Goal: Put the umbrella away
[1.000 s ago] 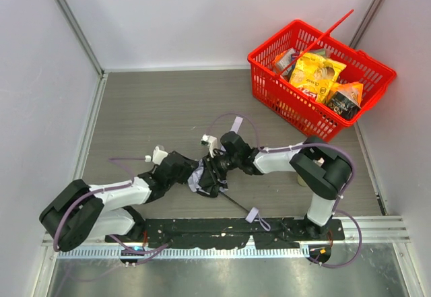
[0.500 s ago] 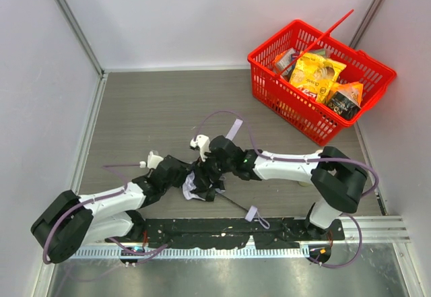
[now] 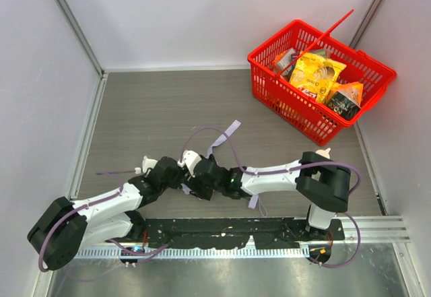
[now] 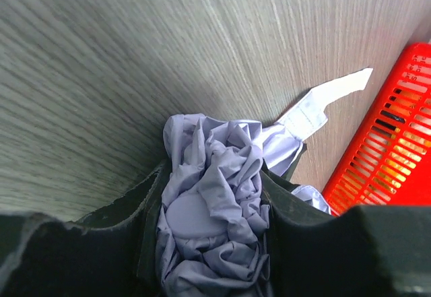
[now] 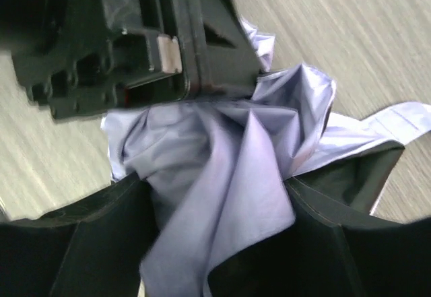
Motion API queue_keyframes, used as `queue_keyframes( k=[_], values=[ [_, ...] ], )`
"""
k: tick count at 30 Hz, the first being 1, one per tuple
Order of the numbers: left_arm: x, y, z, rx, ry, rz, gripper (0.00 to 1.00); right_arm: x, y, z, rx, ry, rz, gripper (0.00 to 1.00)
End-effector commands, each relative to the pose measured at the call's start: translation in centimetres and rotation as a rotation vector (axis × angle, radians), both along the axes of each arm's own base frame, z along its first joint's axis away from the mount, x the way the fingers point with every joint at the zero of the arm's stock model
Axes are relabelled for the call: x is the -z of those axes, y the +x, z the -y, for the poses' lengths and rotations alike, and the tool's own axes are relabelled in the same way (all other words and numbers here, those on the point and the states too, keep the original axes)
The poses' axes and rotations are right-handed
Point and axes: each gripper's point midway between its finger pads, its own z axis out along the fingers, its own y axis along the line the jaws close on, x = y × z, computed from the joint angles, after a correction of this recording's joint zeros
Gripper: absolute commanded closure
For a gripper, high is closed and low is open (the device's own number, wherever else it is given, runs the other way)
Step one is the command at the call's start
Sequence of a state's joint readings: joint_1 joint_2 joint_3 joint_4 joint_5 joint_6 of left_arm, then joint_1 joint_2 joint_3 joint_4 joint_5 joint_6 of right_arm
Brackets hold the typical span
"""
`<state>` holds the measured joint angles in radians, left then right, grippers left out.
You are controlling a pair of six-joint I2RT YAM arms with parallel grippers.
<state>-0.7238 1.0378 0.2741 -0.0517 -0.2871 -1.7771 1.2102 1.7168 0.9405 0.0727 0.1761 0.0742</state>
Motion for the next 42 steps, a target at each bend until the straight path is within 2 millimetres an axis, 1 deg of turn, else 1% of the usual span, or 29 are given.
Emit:
queue_keyframes(
  k=[1, 2, 3, 4, 5, 6, 10, 14, 16, 17, 18, 19, 20, 21, 22, 23, 24, 25, 26, 27, 28, 30, 31, 32, 33, 34, 37, 40, 42],
  values=[
    [-2.2, -0.7, 2.0, 0.014, -0.155, -0.042, 1.00, 3.3, 2.1, 3.2, 0.086, -0.213, 0.265, 0.32],
    [-2.1, -0.9, 2.1, 0.015, -0.166, -0.051, 1.00, 3.2, 2.4, 3.1, 0.085, -0.214, 0.303, 0.31],
    [-1.9, -1.1, 2.2, 0.015, -0.179, -0.064, 1.00, 3.6, 2.3, 3.3, 0.077, -0.232, 0.311, 0.31],
    [-2.0, -1.3, 2.3, 0.019, -0.191, -0.070, 1.00, 3.3, 2.5, 2.9, 0.071, -0.213, 0.337, 0.30],
    [-1.8, -1.5, 2.3, 0.017, -0.202, -0.081, 1.00, 3.4, 2.2, 2.9, 0.056, -0.208, 0.336, 0.30],
    [-1.7, -1.7, 2.3, 0.022, -0.208, -0.087, 1.00, 3.0, 2.3, 2.3, 0.056, -0.163, 0.344, 0.30],
    [-1.7, -2.4, 2.3, 0.033, -0.227, -0.095, 1.00, 2.2, 2.4, 1.6, 0.021, -0.097, 0.393, 0.30],
    [-1.5, -3.2, 2.2, 0.050, -0.243, -0.110, 1.00, 3.0, 3.0, 2.3, 0.012, -0.142, 0.454, 0.31],
    [-1.3, -3.6, 2.4, 0.054, -0.271, -0.131, 1.00, 3.1, 3.4, 2.2, 0.023, -0.147, 0.478, 0.39],
    [-1.2, -3.8, 2.5, 0.058, -0.278, -0.137, 1.00, 3.1, 3.5, 2.2, 0.020, -0.155, 0.485, 0.51],
    [-1.1, -4.0, 2.5, 0.060, -0.281, -0.143, 1.00, 3.3, 3.6, 2.2, 0.026, -0.158, 0.486, 0.59],
    [-1.2, -4.1, 2.6, 0.066, -0.290, -0.148, 1.00, 3.2, 3.7, 2.1, 0.030, -0.151, 0.482, 0.71],
    [-1.3, -4.1, 2.7, 0.068, -0.295, -0.145, 1.00, 3.4, 3.7, 2.2, 0.029, -0.154, 0.479, 0.74],
    [-1.5, -4.0, 2.8, 0.072, -0.299, -0.137, 1.00, 3.6, 3.6, 2.1, 0.026, -0.148, 0.464, 0.85],
    [-1.7, -3.9, 2.8, 0.075, -0.298, -0.125, 1.00, 3.8, 3.4, 1.9, 0.013, -0.143, 0.447, 0.90],
    [-1.7, -3.7, 2.7, 0.076, -0.288, -0.111, 1.00, 4.2, 3.2, 2.0, 0.002, -0.148, 0.411, 0.99],
    [-1.9, -3.4, 2.5, 0.080, -0.269, -0.085, 1.00, 3.8, 3.0, 1.7, -0.004, -0.130, 0.401, 0.99],
    [-2.2, -3.1, 2.5, 0.085, -0.254, -0.062, 0.99, 4.0, 2.4, 1.4, -0.035, -0.112, 0.358, 0.99],
    [-2.5, -2.7, 2.4, 0.096, -0.230, -0.033, 0.91, 3.4, 2.3, 1.4, -0.024, -0.080, 0.333, 0.99],
    [-2.6, -2.5, 2.3, 0.116, -0.198, -0.006, 0.78, 3.6, 1.9, 1.4, -0.054, -0.060, 0.286, 0.99],
    [-2.8, -2.1, 2.0, 0.119, -0.169, 0.022, 0.65, 2.6, 1.9, 1.4, -0.037, -0.017, 0.249, 0.99],
    [-3.0, -1.7, 1.9, 0.152, -0.104, 0.066, 0.48, 1.5, 1.7, 1.3, -0.062, 0.088, 0.128, 0.99],
    [-3.1, -1.4, 1.8, 0.174, -0.065, 0.085, 0.42, 0.5, 2.0, 1.4, -0.053, 0.136, 0.097, 0.99],
    [-3.3, -1.2, 1.7, 0.191, -0.029, 0.097, 0.37, 0.0, 1.8, 1.5, -0.070, 0.197, 0.006, 0.99],
    [-3.2, -1.0, 1.7, 0.208, -0.003, 0.105, 0.34, -1.2, 1.6, 1.3, -0.065, 0.260, -0.049, 0.99],
    [-3.5, -0.8, 1.9, 0.234, 0.022, 0.128, 0.31, -1.6, 1.4, 1.4, -0.096, 0.301, -0.126, 0.99],
    [-3.9, -0.3, 2.2, 0.290, 0.102, 0.170, 0.27, -3.8, 0.5, 0.7, -0.146, 0.403, -0.283, 0.99],
    [-4.1, 0.2, 2.4, 0.307, 0.138, 0.186, 0.26, -5.9, -0.5, 0.4, -0.222, 0.508, -0.408, 0.99],
    [-4.1, 0.3, 2.5, 0.321, 0.151, 0.193, 0.26, -7.3, -0.6, 0.4, -0.249, 0.578, -0.473, 0.99]
  ],
)
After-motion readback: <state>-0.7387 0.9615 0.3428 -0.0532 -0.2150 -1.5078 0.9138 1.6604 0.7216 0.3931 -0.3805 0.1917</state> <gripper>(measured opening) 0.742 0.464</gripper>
